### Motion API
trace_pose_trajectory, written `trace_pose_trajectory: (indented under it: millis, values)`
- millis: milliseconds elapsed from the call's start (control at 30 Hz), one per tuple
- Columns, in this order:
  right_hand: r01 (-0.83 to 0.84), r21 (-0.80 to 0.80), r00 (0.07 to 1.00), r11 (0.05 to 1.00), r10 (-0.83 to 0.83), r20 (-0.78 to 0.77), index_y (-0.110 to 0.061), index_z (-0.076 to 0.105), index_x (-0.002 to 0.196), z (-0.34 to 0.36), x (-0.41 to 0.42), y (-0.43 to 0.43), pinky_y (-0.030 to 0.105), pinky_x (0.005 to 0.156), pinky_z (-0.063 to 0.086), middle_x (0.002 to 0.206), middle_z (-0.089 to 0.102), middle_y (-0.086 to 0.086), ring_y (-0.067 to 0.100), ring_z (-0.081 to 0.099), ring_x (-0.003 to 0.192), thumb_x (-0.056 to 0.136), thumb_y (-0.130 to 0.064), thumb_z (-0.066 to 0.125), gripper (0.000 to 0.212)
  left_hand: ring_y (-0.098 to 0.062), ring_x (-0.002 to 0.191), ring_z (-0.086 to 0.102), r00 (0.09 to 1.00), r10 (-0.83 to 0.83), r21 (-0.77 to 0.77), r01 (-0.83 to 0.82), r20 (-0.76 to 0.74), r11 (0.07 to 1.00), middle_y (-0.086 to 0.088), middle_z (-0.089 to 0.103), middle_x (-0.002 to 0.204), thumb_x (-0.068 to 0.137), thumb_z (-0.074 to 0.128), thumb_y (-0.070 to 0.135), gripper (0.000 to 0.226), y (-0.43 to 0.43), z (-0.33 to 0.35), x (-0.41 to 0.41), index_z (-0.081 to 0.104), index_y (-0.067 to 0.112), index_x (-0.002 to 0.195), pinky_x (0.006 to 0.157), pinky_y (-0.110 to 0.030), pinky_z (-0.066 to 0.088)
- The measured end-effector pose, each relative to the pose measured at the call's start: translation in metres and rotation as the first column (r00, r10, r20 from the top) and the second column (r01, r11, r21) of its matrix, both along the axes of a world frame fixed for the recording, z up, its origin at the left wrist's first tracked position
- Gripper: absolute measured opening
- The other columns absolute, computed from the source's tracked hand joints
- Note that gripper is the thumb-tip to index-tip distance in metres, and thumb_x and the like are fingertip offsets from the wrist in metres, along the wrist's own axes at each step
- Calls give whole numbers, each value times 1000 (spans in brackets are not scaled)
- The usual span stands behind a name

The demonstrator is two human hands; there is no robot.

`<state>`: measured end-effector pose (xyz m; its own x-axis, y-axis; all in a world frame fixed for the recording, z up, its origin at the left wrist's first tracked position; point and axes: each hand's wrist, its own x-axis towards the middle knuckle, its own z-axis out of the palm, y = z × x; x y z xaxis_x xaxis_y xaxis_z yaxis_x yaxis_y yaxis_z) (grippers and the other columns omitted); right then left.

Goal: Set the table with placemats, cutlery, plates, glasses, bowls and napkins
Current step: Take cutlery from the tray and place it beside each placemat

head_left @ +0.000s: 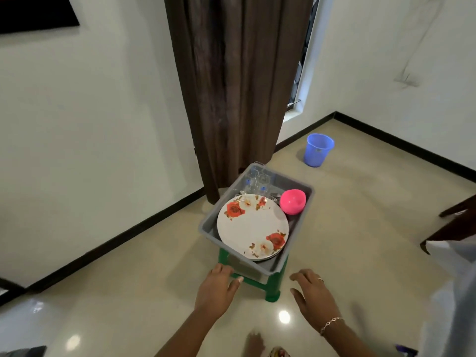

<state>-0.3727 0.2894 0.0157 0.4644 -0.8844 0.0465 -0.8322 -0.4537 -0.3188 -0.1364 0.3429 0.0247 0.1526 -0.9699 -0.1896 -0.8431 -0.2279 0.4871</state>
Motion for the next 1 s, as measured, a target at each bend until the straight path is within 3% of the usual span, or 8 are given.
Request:
trace_pose_trajectory:
  millis: [200, 333, 433, 700, 1000]
  values:
    - [96, 59, 995, 994, -96, 11, -16, 68, 81, -8, 12, -82, 25, 51, 52, 77, 61, 0, 19, 63, 60, 48, -6, 88, 40, -11, 113, 49, 998, -62, 49, 61, 12, 997, 2, 50, 126, 97, 39, 45, 38, -90, -4, 14, 52, 21, 123, 88, -20, 40]
    - [209, 160, 975, 965, -218, 36, -10, 67, 99, -5, 12, -136, 37, 72, 52, 96, 63, 9, 31, 64, 83, 76, -9, 71, 23, -14, 115, 50, 996, -87, 136, 89, -19, 987, 1, 48, 131, 96, 40, 46, 40, -151, -2, 17, 51, 20, 124, 93, -24, 42]
    - [227, 214, 973, 950, -233, 0, -12, 61, 114, -2, 9, -180, 34, 85, 46, 109, 58, 9, 30, 59, 99, 88, -16, 57, 27, -14, 118, 49, 993, -119, 163, 122, -25, 979, 1, 48, 132, 97, 39, 46, 41, -198, -2, 16, 50, 19, 125, 96, -25, 41]
    - [274, 336, 962, 901, -254, -105, -9, 60, 113, -2, 12, -296, 31, 81, 45, 106, 59, 12, 30, 60, 98, 90, -19, 53, 26, -14, 118, 50, 983, -167, 213, 179, -73, 960, 2, 53, 131, 95, 45, 45, 38, -292, -20, 18, 53, 20, 122, 96, -26, 43]
    - [290, 442, 941, 849, -168, -293, -12, 55, 123, -47, 32, -422, 33, 93, 42, 125, 55, 12, 29, 53, 114, 92, -23, 49, 33, -21, 123, 46, 955, -273, 356, 297, -118, 886, -5, 48, 136, 96, 44, 41, 43, -391, -72, 5, 48, 15, 130, 95, -31, 40]
